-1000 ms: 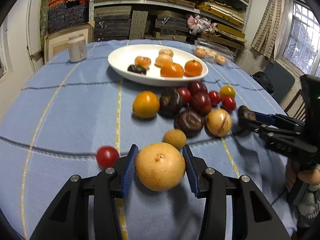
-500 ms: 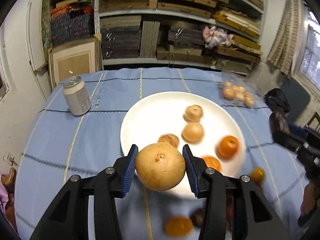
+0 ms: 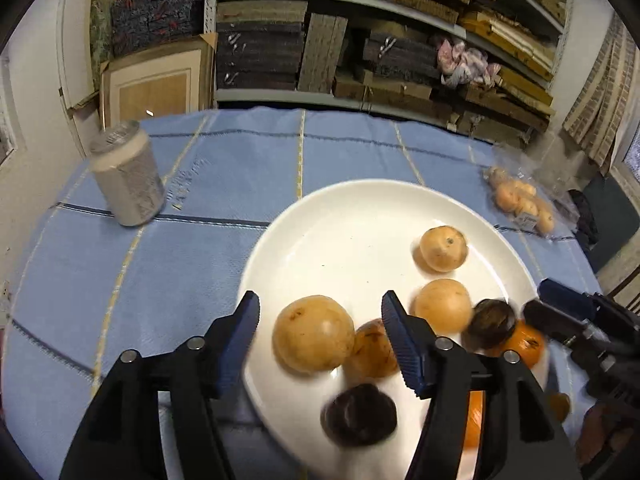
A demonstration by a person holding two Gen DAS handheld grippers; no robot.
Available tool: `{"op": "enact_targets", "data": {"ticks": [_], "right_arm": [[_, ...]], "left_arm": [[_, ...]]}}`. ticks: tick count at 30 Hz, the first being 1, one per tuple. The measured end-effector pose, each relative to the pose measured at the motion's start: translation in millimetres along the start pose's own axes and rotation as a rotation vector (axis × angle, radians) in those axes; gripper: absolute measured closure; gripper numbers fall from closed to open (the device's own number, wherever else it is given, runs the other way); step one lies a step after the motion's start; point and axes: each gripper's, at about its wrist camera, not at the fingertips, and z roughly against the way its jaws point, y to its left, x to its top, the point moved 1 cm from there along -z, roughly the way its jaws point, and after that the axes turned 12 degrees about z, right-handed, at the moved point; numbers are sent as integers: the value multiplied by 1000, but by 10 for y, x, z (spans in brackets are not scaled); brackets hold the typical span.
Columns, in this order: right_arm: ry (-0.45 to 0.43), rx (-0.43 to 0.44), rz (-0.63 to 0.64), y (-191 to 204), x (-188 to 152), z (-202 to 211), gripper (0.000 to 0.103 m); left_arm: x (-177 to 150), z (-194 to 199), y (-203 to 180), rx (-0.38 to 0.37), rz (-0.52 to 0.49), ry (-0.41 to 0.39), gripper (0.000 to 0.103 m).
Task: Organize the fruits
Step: 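Place the pepino and passion fruit onto the plate and release both, then grasp the red cherry tomato on the cloth with the left tool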
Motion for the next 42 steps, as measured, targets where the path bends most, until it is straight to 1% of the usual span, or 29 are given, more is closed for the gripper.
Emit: {"op": "enact_targets", "data": {"ticks": [1,2,3,4,5,6,7,8,9,10,13,14,15,16,17,19,21,24,26,28,29,31,33,35,36,37,41,42], "right_arm": [[-39,6,-10,4,12,172,44],[-85,8,-15,19,16,398,37],[-123,8,-15,30,2,599,26],[-171,9,-12,59,-40,833,21],[-204,7,-8,81,-87,999,11],[-245,4,-5,115,-173,1212,7],[-283,3,-7,150,-321,1411,6],[-298,5,-10,159,-429,1508,5],[-304,8,-18,183,-606,1595,5],[-306,9,-34,194,-791,1639,5],[-309,25,-107,159,-1259,1633,5],[-299,37,-150,133,-1449,1577,5],[-285,37,-168,123,-1540,1539,5],[-230,30,-178,120,-1634,1456,5],[-205,37,-171,131,-1656,1422,5],[-209,45,-166,151,-1687,1417,5],[-211,39,-150,171,-1687,1411,5],[-198,25,-133,198,-1689,1375,5],[-189,26,-131,202,-1688,1356,5],[-182,24,-132,197,-1675,1336,5],[-178,24,-133,195,-1678,1332,5],[-168,26,-134,194,-1682,1305,5],[-160,27,-128,208,-1685,1289,5],[-157,26,-120,227,-1687,1284,5],[-153,26,-114,241,-1688,1275,5],[-150,26,-110,247,-1689,1270,5],[-148,26,-106,262,-1695,1271,5],[-149,26,-108,262,-1696,1271,5]], "left_arm": [[-18,112,10,1,-2,-9,37],[-38,228,24,0,-3,-19,36],[-68,361,36,-1,-6,-30,32],[-126,555,60,0,-9,-54,27],[-185,706,80,3,-11,-78,23],[-277,876,100,9,-14,-106,15],[-451,1092,145,20,-19,-141,7],[-599,1223,186,33,-21,-162,5],[-696,1294,198,41,-25,-172,4],[-897,1393,238,58,-36,-181,4],[-1382,1484,311,124,-70,-185,4],[-1529,1493,325,150,-82,-193,4],[-1620,1486,330,166,-85,-197,4],[-1741,1473,353,175,-82,-193,4],[-1845,1436,362,168,-76,-175,4],[-1952,1376,386,158,-64,-147,4],[-1988,1337,375,146,-69,-123,4],[-2010,1345,383,119,-72,-120,4],[-2004,1295,393,101,-62,-92,7],[-1972,1233,432,70,-33,-50,19],[-1976,1214,447,62,-25,-39,20],[-1965,1156,480,50,-3,-9,29],[-1951,1137,492,42,4,0,31],[-1961,1142,479,42,1,-5,39],[-1965,1137,468,41,-5,-4,47],[-1966,1113,449,40,-13,5,52],[-1985,1086,397,35,-37,13,59],[-1989,1082,395,30,-38,17,63]]}}
